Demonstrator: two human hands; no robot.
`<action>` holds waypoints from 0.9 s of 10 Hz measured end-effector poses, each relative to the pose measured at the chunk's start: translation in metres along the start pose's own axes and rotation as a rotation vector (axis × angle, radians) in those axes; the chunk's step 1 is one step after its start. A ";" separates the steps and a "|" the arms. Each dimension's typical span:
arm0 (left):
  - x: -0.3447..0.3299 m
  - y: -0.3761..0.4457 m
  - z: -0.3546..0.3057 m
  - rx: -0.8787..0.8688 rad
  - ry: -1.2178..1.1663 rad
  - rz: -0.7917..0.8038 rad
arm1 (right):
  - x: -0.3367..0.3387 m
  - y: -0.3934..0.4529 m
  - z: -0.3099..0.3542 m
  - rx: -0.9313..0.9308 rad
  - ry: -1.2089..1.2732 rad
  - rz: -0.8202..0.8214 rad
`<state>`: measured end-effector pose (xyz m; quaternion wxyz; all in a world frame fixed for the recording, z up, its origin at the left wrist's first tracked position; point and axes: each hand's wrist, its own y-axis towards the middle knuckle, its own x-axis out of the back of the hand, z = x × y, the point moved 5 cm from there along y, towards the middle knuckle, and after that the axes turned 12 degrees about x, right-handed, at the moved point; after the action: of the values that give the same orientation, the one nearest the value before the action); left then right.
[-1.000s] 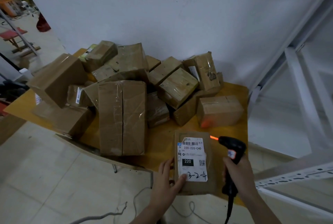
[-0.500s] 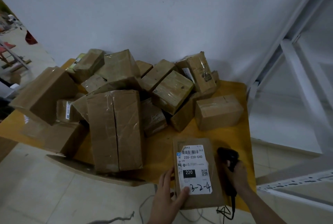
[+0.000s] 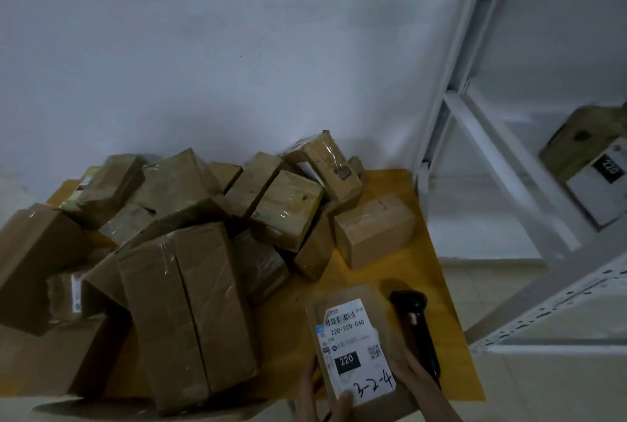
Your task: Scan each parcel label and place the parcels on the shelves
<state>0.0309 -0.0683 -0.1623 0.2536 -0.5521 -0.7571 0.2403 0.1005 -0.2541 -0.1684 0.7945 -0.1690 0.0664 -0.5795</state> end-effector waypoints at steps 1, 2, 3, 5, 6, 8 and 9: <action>0.007 -0.023 -0.011 -0.041 0.052 -0.040 | -0.005 -0.021 0.002 0.094 -0.014 0.060; 0.004 -0.048 -0.021 -0.139 0.086 -0.076 | 0.007 -0.043 0.021 0.204 -0.083 0.006; -0.009 -0.083 -0.034 -0.197 0.058 -0.071 | 0.023 -0.069 0.051 0.244 0.071 0.016; -0.066 -0.162 -0.046 -0.331 0.000 -0.020 | 0.089 -0.145 0.080 0.309 0.169 -0.030; -0.105 -0.200 -0.042 -0.412 0.024 0.008 | 0.126 -0.186 0.084 0.368 0.183 -0.038; -0.189 -0.256 -0.028 -0.456 0.053 0.128 | 0.210 -0.269 0.078 0.402 0.176 -0.137; -0.237 -0.279 -0.034 -0.519 0.097 0.171 | 0.254 -0.303 0.076 0.422 0.177 -0.212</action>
<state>-0.0840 -0.3688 0.0153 0.1185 -0.6715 -0.7308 0.0319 -0.0671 -0.5612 0.0305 0.7381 0.0462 -0.0048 -0.6731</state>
